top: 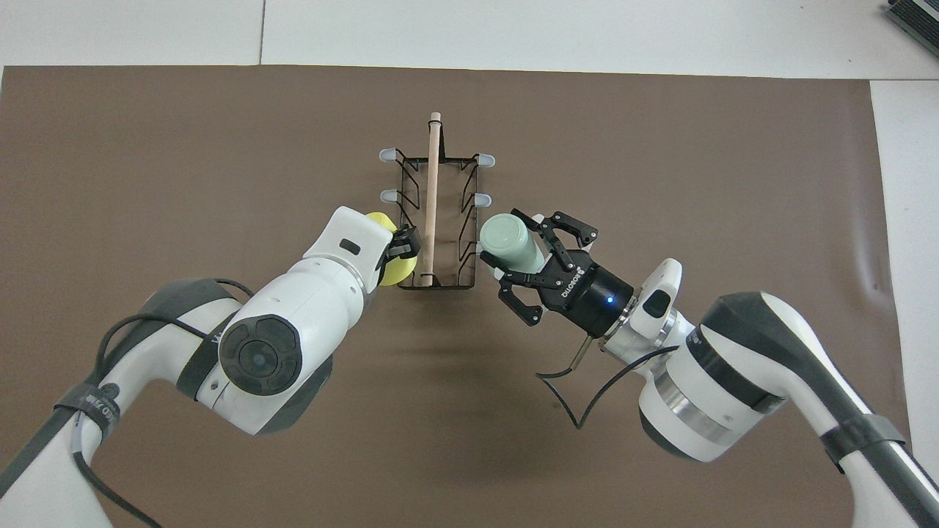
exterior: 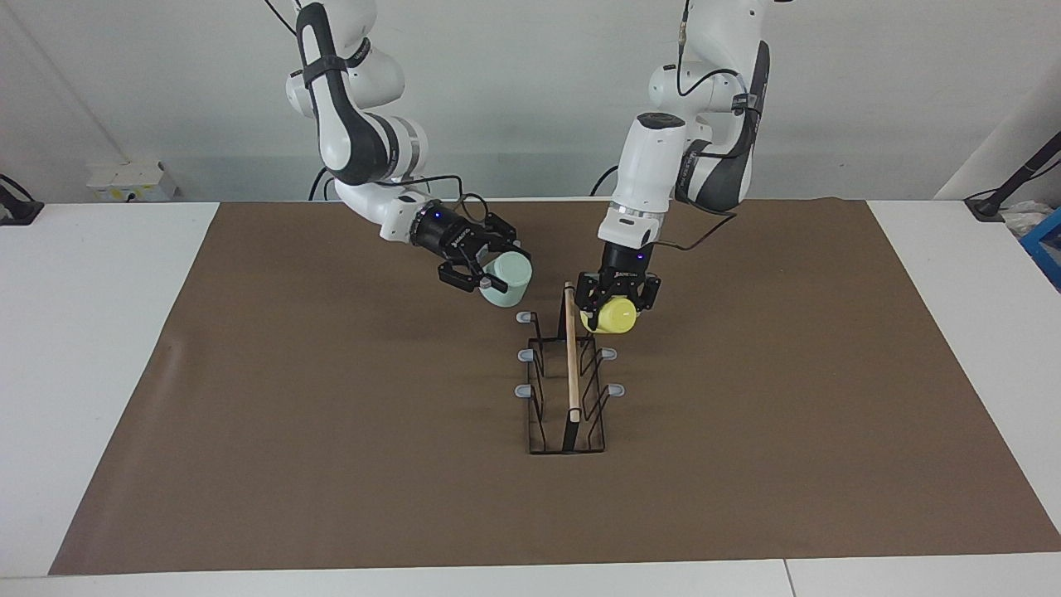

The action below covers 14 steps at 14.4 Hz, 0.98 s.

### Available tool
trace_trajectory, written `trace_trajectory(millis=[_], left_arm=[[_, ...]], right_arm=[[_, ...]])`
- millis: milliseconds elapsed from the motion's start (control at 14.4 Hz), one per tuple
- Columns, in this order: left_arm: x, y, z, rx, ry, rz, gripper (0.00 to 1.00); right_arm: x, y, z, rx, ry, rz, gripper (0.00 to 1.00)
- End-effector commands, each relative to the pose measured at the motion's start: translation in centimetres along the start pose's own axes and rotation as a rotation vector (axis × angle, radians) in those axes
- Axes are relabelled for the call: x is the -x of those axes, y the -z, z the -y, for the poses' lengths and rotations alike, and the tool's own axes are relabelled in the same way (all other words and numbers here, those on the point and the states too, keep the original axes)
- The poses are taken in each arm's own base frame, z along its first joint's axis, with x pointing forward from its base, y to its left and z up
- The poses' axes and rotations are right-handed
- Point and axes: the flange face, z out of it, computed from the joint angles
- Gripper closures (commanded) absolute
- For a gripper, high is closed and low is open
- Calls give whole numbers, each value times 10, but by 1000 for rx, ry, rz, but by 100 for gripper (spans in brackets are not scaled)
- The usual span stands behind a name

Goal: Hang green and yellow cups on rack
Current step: 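Hang the yellow cup on a peg and open the left gripper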

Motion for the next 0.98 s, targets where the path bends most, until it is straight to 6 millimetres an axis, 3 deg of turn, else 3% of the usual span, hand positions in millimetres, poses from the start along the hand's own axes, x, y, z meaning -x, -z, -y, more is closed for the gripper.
trace_trajectory(millis=[0, 279, 418, 488, 697, 906], left_arm=[[0, 13, -8, -73, -14, 25, 0], [-22, 32, -15, -198, -20, 90, 0], [-36, 43, -9, -249, -136, 142, 0], [-43, 49, -3, -268, -181, 172, 0], [-77, 74, 40, -247, -231, 232, 0], [-109, 106, 102, -189, -291, 320, 0]], right_arm=[[6, -16, 4, 22, -1, -18, 100], [0, -23, 1, 26, 0, -31, 100], [2, -29, 1, 41, -25, -42, 100], [6, -35, 12, 44, -55, -49, 100], [25, -47, 19, 40, -57, -63, 100], [30, -46, 18, 42, -54, -50, 100]])
